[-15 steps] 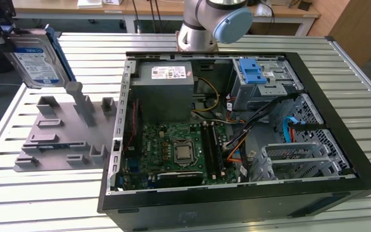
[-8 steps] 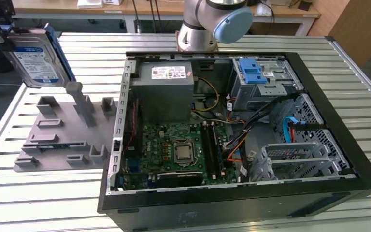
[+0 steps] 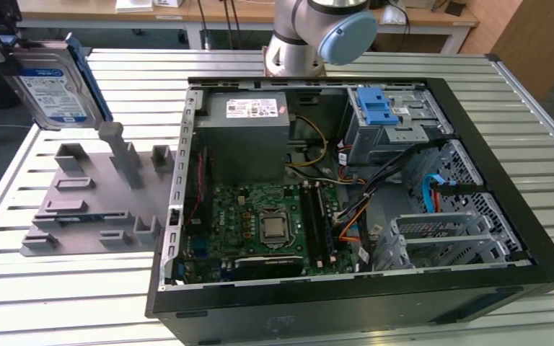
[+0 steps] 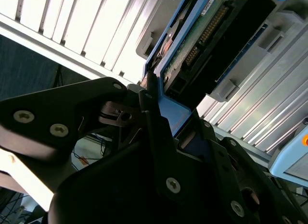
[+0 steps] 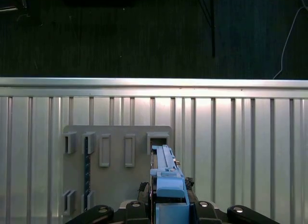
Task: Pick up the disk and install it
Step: 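Pick up the disk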
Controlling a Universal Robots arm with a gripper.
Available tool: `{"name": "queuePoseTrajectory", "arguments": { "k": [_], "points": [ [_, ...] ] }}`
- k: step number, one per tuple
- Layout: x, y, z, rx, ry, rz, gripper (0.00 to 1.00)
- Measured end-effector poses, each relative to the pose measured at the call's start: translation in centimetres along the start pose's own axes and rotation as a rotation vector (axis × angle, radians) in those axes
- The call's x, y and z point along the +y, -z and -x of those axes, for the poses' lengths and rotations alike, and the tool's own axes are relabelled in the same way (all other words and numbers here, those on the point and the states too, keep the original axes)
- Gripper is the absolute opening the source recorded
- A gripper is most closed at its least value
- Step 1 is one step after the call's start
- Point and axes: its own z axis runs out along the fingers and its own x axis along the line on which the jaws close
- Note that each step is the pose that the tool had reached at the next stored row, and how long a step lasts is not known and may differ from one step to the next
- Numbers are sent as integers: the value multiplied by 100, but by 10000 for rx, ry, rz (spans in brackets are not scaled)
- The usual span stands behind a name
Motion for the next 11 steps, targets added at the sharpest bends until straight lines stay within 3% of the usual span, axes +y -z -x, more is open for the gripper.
{"name": "queuePoseTrajectory", "arguments": {
  "k": [11],
  "points": [
    [0, 32, 1, 0, 0, 0, 36]
  ]
}}
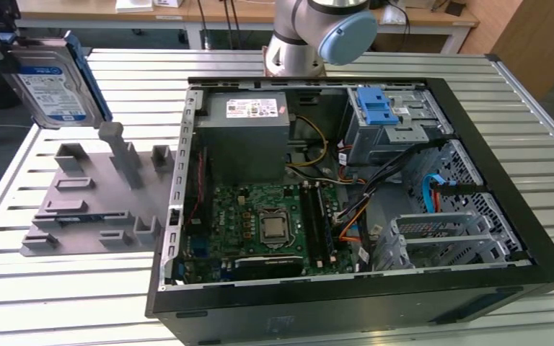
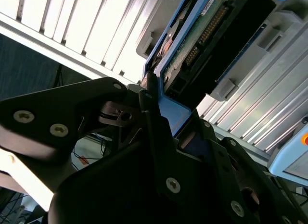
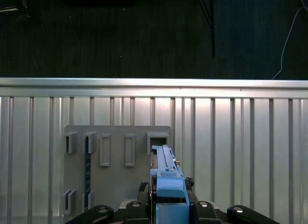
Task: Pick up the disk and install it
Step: 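Pick up the disk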
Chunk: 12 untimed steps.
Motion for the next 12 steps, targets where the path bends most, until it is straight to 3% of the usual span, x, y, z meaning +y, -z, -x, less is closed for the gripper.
{"name": "queuePoseTrajectory", "arguments": {
  "k": [12],
  "points": [
    [0, 39, 1, 1, 0, 2, 36]
  ]
}}
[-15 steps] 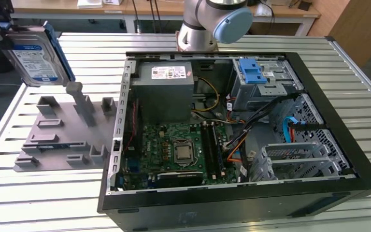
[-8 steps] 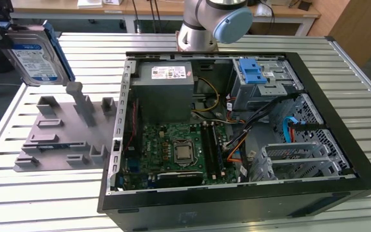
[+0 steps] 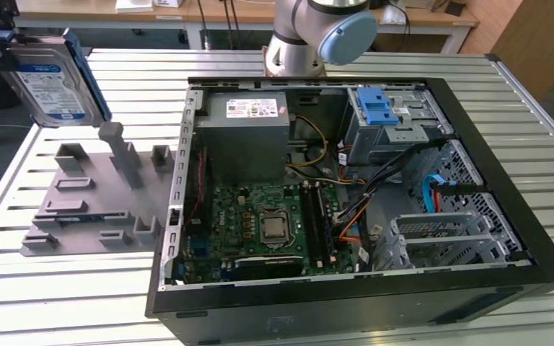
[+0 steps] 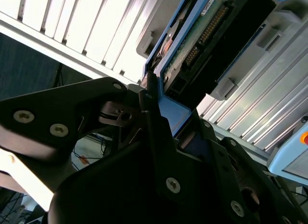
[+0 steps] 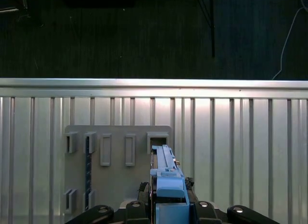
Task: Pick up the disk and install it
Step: 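Pick up the disk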
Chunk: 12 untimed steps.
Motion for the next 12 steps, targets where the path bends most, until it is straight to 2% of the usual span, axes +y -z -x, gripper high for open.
{"name": "queuePoseTrajectory", "arguments": {
  "k": [12],
  "points": [
    [0, 39, 1, -7, 0, -2, 36]
  ]
}}
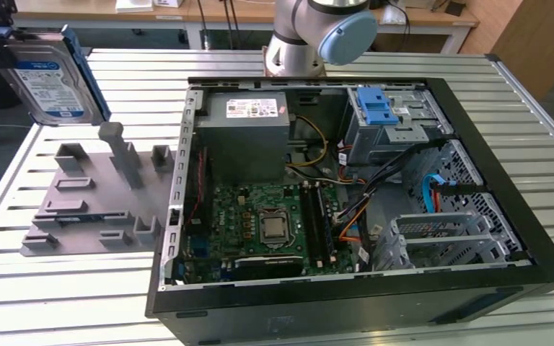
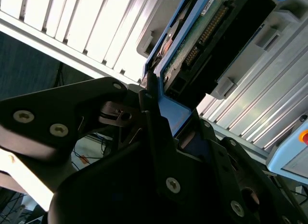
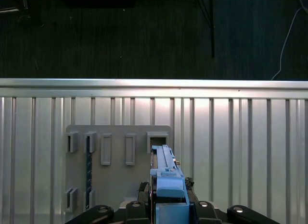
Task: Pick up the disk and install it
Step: 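Pick up the disk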
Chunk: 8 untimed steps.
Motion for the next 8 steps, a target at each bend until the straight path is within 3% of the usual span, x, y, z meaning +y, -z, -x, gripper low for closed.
{"name": "queuePoseTrajectory", "arguments": {
  "k": [8],
  "points": [
    [0, 44, 1, -10, 0, 1, 36]
  ]
}}
